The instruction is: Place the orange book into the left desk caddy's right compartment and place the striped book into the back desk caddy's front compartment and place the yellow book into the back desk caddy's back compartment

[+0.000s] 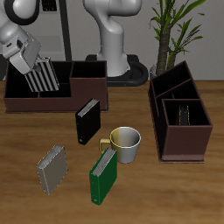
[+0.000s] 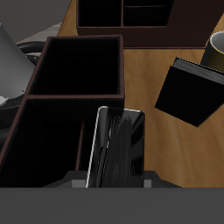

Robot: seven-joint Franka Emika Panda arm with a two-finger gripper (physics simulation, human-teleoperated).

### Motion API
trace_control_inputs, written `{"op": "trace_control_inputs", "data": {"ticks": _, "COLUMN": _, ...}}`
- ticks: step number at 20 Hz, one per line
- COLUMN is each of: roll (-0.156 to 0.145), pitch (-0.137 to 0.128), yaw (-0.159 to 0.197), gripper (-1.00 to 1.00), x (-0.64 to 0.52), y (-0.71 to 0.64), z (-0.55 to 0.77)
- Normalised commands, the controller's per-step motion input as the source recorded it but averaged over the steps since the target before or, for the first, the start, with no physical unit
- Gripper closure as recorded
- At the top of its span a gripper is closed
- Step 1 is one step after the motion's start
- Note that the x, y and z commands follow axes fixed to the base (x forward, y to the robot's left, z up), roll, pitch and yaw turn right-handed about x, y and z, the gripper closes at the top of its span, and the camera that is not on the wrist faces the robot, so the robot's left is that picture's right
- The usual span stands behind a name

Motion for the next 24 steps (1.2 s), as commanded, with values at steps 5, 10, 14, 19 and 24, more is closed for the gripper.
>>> {"op": "trace_control_inputs", "data": {"ticks": 5, "roll": 0.054, "pitch": 0.025, "yaw": -0.003, "gripper": 1.00, "x": -0.04, "y": 0.25, "z": -0.05}}
{"op": "trace_control_inputs", "data": {"ticks": 10, "roll": 0.033, "pitch": 0.027, "yaw": 0.015, "gripper": 1.00, "x": -0.01, "y": 0.27, "z": 0.03}}
{"op": "trace_control_inputs", "data": {"ticks": 14, "roll": -0.003, "pitch": 0.043, "yaw": 0.016, "gripper": 1.00, "x": 0.02, "y": 0.09, "z": -0.05}}
{"op": "trace_control_inputs", "data": {"ticks": 19, "roll": -0.018, "pitch": 0.070, "yaw": -0.001, "gripper": 1.00, "x": -0.01, "y": -0.02, "z": -0.18}}
{"op": "trace_control_inputs", "data": {"ticks": 24, "roll": -0.013, "pitch": 0.089, "yaw": -0.030, "gripper": 1.00, "x": -0.01, "y": 0.13, "z": -0.22}}
